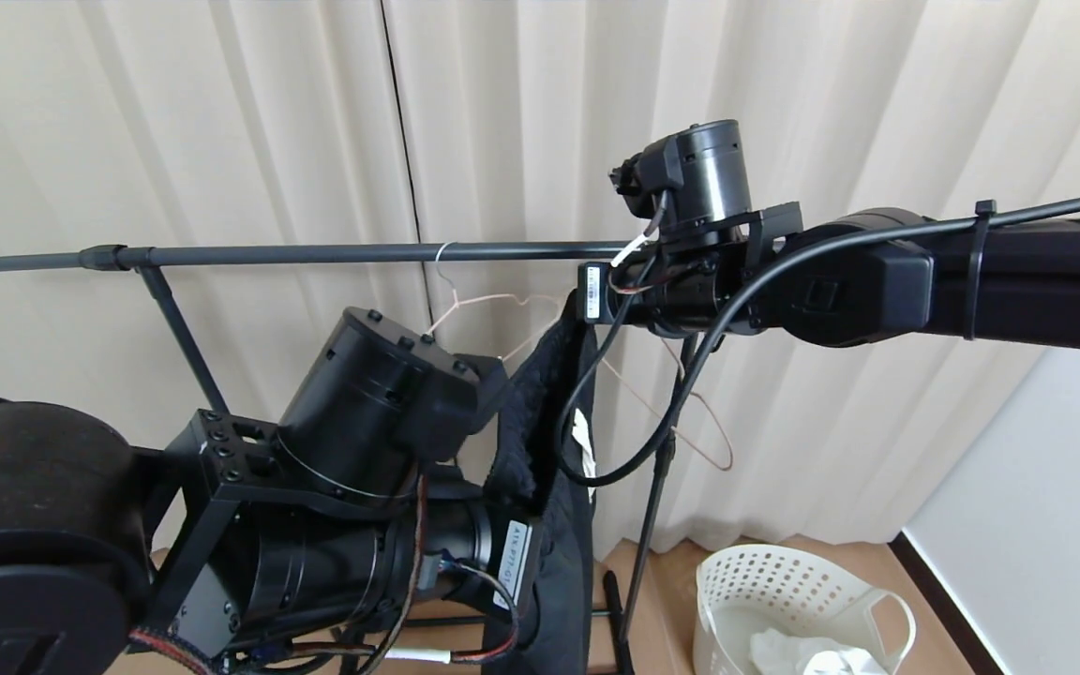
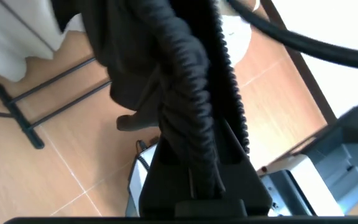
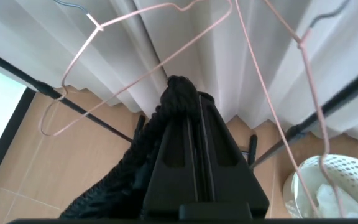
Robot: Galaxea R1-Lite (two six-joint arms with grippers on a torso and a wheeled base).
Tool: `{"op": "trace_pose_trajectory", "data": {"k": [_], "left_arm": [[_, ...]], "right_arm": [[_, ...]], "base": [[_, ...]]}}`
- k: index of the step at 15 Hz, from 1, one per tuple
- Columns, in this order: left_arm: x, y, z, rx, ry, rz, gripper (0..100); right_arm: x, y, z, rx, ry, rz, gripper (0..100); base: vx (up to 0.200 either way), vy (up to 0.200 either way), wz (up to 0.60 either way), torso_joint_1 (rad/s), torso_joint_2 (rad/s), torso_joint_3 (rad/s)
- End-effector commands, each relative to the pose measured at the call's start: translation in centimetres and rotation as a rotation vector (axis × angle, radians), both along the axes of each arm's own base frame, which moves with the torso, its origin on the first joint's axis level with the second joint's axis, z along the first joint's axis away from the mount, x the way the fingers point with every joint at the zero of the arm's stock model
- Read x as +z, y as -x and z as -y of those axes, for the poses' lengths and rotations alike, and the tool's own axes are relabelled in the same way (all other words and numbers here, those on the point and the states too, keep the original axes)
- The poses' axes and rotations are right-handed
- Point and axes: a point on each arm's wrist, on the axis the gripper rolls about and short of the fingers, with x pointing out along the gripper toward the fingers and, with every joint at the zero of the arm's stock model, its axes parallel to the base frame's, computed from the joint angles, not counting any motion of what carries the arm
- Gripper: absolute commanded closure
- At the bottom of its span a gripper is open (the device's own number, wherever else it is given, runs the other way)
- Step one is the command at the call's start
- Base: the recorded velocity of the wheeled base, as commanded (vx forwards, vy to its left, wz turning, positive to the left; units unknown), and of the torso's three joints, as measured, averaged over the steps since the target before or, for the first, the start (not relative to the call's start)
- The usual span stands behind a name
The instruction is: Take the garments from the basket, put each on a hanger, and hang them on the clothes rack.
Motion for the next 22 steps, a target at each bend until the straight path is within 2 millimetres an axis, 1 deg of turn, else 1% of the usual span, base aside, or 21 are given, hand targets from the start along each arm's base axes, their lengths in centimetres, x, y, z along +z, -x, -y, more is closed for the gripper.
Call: {"op": "trace_pose_trajectory", "data": {"k": [1,2,4,5,6,7,9,10,12,13,16,22], "left_arm": [[0.2,-1.0,-1.0,0.05,0.004,0.009,100],[0.3,-1.6,-1.5,0.075,0.004,0.015,100],[0.5,-2.9,-2.5,0.122,0.005,0.027,100],[0.6,-3.5,-2.7,0.137,0.003,0.032,100],[0.8,-4.5,-3.0,0.159,0.001,0.046,100],[1.0,-4.9,-3.1,0.166,0.003,0.052,100],[1.6,-6.5,-2.9,0.195,0.016,0.074,100],[1.6,-6.9,-2.9,0.198,0.013,0.078,100],[1.2,-8.2,-2.2,0.195,-0.001,0.08,100],[0.9,-8.7,-1.9,0.196,-0.006,0.076,100],[0.4,-10.2,-1.2,0.219,-0.02,0.083,100],[0.5,-10.3,-1.4,0.212,-0.028,0.094,100]], "right_arm": [[1.2,1.0,2.0,-0.035,-0.013,0.002,100],[1.2,1.3,3.1,-0.058,-0.015,-0.009,100],[1.6,3.0,5.5,-0.082,-0.01,-0.03,100],[1.7,3.8,6.1,-0.084,-0.005,-0.036,100],[1.7,4.9,6.8,-0.082,0.008,-0.044,100],[1.7,5.3,7.1,-0.081,0.012,-0.047,100],[1.6,7.5,8.4,-0.078,0.03,-0.067,100],[1.5,8.1,8.6,-0.072,0.034,-0.074,100],[0.7,10.1,8.9,-0.045,0.05,-0.098,100],[0.4,10.4,9.1,-0.04,0.052,-0.107,100],[-0.2,10.2,8.8,-0.042,0.064,-0.121,100],[-0.2,10.1,8.8,-0.044,0.062,-0.12,100]], "base": [[0.0,0.0,0.0,0.0,0.0,0.0],[0.0,0.0,0.0,0.0,0.0,0.0],[0.0,0.0,0.0,0.0,0.0,0.0],[0.0,0.0,0.0,0.0,0.0,0.0],[0.0,0.0,0.0,0.0,0.0,0.0],[0.0,0.0,0.0,0.0,0.0,0.0],[0.0,0.0,0.0,0.0,0.0,0.0],[0.0,0.0,0.0,0.0,0.0,0.0],[0.0,0.0,0.0,0.0,0.0,0.0],[0.0,0.0,0.0,0.0,0.0,0.0],[0.0,0.0,0.0,0.0,0.0,0.0],[0.0,0.0,0.0,0.0,0.0,0.0]]}}
